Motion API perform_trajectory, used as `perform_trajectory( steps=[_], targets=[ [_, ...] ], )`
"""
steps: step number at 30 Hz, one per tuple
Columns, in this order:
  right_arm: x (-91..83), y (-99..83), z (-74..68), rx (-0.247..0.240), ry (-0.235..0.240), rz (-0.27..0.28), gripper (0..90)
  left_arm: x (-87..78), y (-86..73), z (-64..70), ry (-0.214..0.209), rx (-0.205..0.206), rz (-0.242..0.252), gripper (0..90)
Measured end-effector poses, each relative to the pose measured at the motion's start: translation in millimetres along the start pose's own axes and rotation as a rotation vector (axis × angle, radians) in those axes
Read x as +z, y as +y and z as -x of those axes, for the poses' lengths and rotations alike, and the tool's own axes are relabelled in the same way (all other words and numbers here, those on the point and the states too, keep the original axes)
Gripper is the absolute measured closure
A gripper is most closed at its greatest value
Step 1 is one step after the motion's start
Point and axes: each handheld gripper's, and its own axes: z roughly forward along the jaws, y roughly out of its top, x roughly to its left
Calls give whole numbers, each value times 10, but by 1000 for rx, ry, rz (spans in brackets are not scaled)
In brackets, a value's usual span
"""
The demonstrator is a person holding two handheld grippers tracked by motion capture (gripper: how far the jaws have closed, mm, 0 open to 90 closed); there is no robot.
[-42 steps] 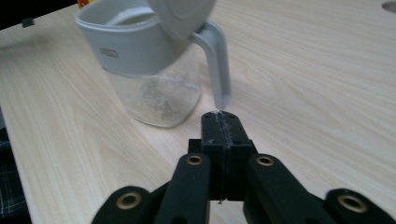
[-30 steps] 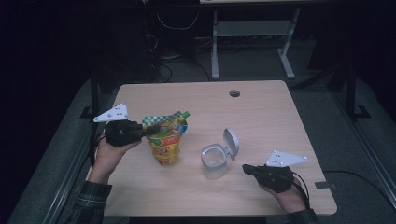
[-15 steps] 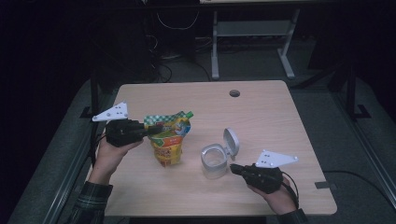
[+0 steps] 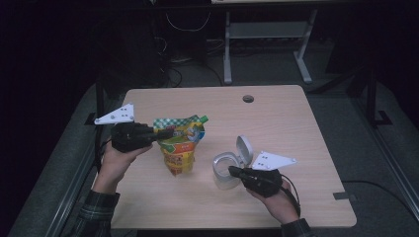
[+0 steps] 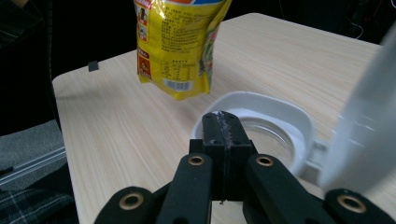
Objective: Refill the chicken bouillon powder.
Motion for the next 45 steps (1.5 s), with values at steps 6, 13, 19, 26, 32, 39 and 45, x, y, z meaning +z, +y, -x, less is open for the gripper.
perform_trajectory(
  steps=[6, 13, 19, 26, 32, 39, 45],
  targets=[
    [162, 87, -91, -13, -19, -4, 900, 2, 74, 34, -17, 5, 14, 900],
    [293, 183, -159, -10, -32, 8, 900, -25, 212, 125, -43, 25, 26, 900],
    [450, 287, -221, -14, -61, 15, 900, -93, 310, 195, -60, 40, 38, 900],
    [624, 363, -257, -20, -79, 2, 900, -127, 359, 240, -80, 47, 48, 900],
    [742, 381, -259, -21, -97, -2, 900, -108, 358, 239, -92, 41, 52, 900],
    [808, 382, -293, -29, -79, -15, 900, -58, 358, 222, -95, 39, 40, 900],
    [829, 380, -324, -32, -68, -16, 900, -26, 389, 221, -106, 38, 39, 900]
  ],
)
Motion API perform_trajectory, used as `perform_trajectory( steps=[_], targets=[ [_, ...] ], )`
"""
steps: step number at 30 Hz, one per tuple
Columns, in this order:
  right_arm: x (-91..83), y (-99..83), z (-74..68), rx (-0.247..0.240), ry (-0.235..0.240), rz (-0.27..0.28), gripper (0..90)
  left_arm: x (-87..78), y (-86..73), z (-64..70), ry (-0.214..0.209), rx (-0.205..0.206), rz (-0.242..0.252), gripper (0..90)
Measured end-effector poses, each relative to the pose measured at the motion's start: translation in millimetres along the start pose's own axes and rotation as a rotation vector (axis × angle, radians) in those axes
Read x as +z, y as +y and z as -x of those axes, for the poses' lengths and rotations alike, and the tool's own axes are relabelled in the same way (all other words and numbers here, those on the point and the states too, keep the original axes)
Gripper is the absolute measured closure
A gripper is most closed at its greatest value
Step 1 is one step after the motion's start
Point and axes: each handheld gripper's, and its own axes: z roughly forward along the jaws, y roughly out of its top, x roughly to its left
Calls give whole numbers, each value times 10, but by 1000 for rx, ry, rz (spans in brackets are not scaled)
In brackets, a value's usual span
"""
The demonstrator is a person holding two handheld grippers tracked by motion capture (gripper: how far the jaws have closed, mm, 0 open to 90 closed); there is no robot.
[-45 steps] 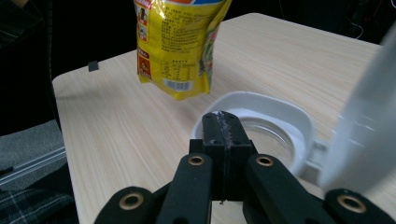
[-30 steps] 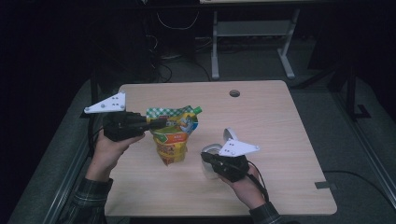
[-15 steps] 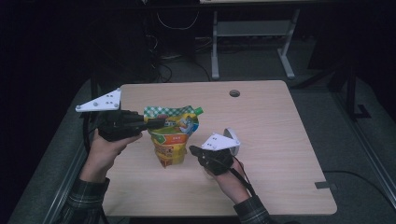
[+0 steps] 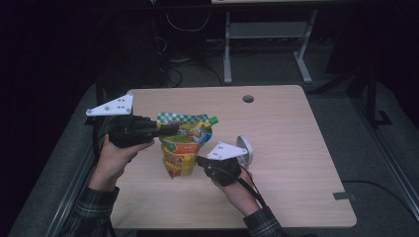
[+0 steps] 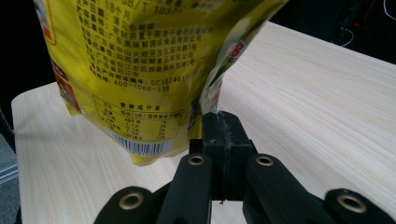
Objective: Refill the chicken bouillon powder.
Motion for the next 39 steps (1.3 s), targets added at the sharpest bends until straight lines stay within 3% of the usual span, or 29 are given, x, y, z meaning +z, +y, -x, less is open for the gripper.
perform_trajectory(
  steps=[18, 39],
  targets=[
    [125, -56, -161, -8, 17, 26, 900, 118, 115, -9, -20, 6, 3, 900],
    [246, -212, -260, -28, 117, 67, 900, 512, 136, -88, -38, -8, -68, 900]
  ],
)
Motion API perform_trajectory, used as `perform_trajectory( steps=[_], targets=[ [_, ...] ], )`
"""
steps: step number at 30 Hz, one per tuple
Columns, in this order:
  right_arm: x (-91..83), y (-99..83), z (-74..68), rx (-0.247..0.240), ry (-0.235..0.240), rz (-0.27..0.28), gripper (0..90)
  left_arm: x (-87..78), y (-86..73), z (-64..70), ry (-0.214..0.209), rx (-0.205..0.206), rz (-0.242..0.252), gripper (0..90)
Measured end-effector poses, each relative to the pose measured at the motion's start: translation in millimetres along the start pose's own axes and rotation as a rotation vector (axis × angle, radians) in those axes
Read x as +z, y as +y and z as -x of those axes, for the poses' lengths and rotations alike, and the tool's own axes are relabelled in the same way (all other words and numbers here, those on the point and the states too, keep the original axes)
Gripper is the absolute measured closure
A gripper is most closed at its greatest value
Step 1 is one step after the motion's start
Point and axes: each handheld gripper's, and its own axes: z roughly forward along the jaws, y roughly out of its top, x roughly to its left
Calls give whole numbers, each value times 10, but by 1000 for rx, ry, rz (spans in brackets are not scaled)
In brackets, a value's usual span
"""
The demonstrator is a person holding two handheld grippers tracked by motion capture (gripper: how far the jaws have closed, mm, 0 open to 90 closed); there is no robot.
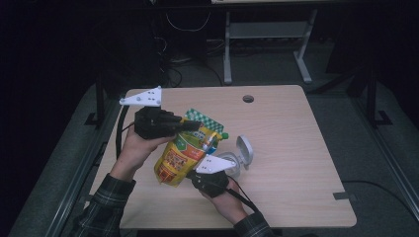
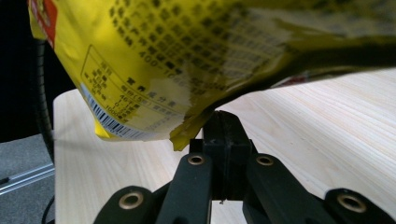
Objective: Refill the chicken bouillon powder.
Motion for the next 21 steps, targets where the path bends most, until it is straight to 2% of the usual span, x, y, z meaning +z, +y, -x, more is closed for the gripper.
perform_trajectory(
  steps=[7, 14, 21],
  targets=[
    [28, -30, -43, -10, 22, 8, 900, 117, -7, -29, -2, 3, -25, 900],
    [39, -52, -73, -15, 42, 23, 900, 205, -22, -73, -5, -15, -40, 900],
    [44, -73, -107, -13, 79, 40, 900, 314, -33, -124, -20, -28, -75, 900]
  ],
)
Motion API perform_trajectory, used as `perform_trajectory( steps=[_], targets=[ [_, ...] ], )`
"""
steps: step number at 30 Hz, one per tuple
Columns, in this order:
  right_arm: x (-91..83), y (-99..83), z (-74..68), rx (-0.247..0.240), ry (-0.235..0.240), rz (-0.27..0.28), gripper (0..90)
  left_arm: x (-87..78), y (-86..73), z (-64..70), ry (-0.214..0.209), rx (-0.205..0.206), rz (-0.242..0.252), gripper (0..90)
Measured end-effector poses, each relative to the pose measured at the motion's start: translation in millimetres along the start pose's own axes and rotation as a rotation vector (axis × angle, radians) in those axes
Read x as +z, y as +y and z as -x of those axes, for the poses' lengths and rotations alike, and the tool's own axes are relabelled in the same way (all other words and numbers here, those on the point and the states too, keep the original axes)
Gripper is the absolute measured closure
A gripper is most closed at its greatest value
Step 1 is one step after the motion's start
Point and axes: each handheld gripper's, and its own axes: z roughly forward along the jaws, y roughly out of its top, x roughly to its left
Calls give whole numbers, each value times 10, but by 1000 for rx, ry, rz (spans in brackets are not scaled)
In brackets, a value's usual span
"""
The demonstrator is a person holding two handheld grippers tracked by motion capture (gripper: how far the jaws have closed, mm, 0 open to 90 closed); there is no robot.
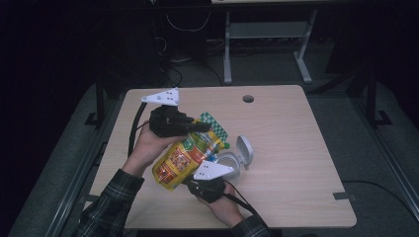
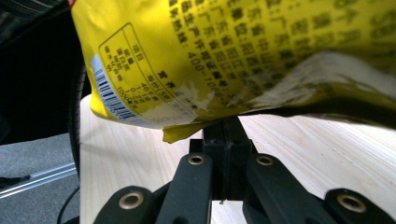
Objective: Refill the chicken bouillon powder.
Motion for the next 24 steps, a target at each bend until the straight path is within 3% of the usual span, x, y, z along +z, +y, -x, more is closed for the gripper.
perform_trajectory(
  steps=[24],
  targets=[
    [-1, -26, -51, -13, 69, 46, 900, 319, -6, -26, 7, -12, -127, 900]
  ],
)
